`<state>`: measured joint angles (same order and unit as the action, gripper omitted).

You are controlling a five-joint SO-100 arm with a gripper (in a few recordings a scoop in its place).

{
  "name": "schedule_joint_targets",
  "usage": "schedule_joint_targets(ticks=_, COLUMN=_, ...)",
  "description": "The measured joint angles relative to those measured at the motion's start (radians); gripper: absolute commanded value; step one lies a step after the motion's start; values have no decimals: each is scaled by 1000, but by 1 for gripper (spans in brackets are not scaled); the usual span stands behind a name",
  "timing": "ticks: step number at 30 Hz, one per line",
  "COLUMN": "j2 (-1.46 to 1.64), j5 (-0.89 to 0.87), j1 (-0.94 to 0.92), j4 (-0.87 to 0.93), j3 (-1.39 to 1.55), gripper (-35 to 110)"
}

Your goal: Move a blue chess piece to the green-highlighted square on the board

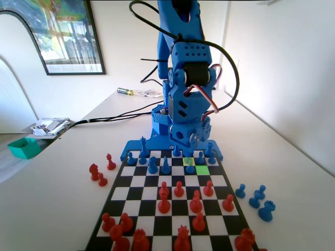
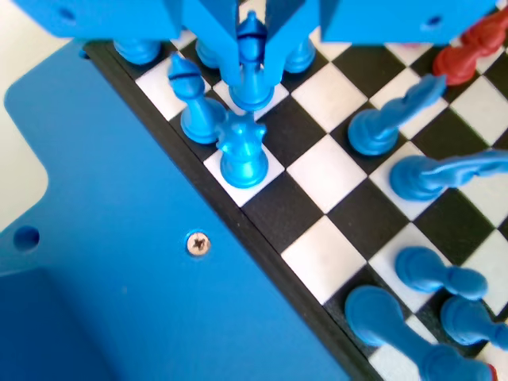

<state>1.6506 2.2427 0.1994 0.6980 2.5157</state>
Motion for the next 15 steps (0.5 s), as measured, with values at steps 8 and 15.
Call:
schedule_joint_targets(ticks=8, j2=25, j5=40, j1=-31, j4=184, j3=-66, gripper=1)
schedule_joint_targets(ticks=15, j2=25, j5=17, j1=-26, j4=443, j3=-225, gripper=1)
